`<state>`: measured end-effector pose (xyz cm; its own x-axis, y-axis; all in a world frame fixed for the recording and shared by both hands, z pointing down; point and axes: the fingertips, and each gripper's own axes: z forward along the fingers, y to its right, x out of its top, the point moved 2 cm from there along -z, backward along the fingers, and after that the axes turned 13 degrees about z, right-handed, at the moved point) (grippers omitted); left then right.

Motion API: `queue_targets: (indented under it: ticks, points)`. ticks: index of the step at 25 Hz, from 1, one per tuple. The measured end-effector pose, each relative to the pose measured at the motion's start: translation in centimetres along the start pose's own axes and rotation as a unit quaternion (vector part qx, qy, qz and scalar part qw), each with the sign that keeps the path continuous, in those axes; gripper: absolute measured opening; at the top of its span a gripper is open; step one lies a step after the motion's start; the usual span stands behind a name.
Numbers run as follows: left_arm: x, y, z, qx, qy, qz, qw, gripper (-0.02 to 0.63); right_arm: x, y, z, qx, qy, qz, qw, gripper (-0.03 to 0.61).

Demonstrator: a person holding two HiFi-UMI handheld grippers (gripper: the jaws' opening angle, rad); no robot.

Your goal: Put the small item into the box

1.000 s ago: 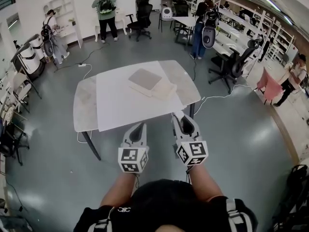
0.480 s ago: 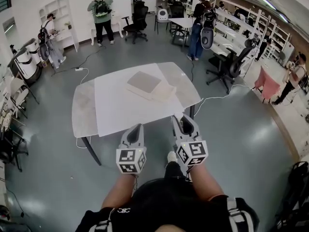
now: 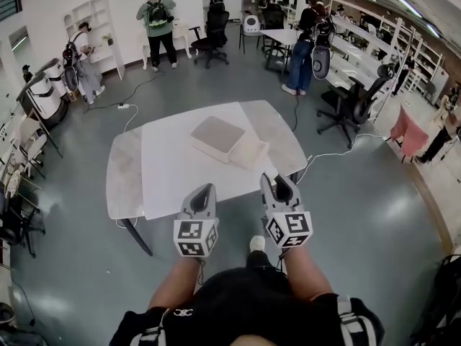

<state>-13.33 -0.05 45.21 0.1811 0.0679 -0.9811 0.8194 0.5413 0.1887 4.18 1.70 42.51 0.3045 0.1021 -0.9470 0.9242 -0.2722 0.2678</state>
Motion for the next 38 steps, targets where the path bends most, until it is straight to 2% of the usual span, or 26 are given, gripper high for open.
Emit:
queue_targets:
  ticks: [11,24,31,38]
  points:
    - [-1.3,-2.4,12.4,0.015,-0.026,-0.01,0.9995,0.005,-1.2,7.9,11.0,0.016,-0.028,0.007,0.999,0.118]
    - [0.0,-3.6,30.3,0.018,-0.05,-0.004,0.9986,0.005,-1.6,17.9,24.3,0.055,-0.072,0.022,0.996,0.118]
    - [0.6,-5.0,35.9,0.028,-0.057,-0.02,0.9978,0.005,-1.8,20.7,29.6,0.07,-0.1,0.022,0.992,0.118]
    - [0.2,-7.5,38.8,0.001,-0.058,-0.015,0.9982,0.005,-4.5,20.3,32.5,0.051,-0.128,0.017,0.99,0.118]
